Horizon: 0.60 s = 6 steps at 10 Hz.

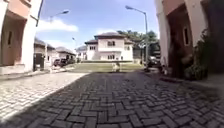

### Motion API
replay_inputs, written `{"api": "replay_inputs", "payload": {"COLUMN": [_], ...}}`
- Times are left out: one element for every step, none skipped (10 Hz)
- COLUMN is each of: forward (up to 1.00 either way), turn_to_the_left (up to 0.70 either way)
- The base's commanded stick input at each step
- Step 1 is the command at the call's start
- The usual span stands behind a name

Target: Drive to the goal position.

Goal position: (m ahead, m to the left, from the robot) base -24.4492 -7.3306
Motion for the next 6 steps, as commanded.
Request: {"api": "replay_inputs", "payload": {"forward": [0.50, 0.50, 0.50, 0.50, 0.50, 0.50], "turn_to_the_left": [0.00, 0.00, 0.00, 0.00, 0.00, 0.00]}}
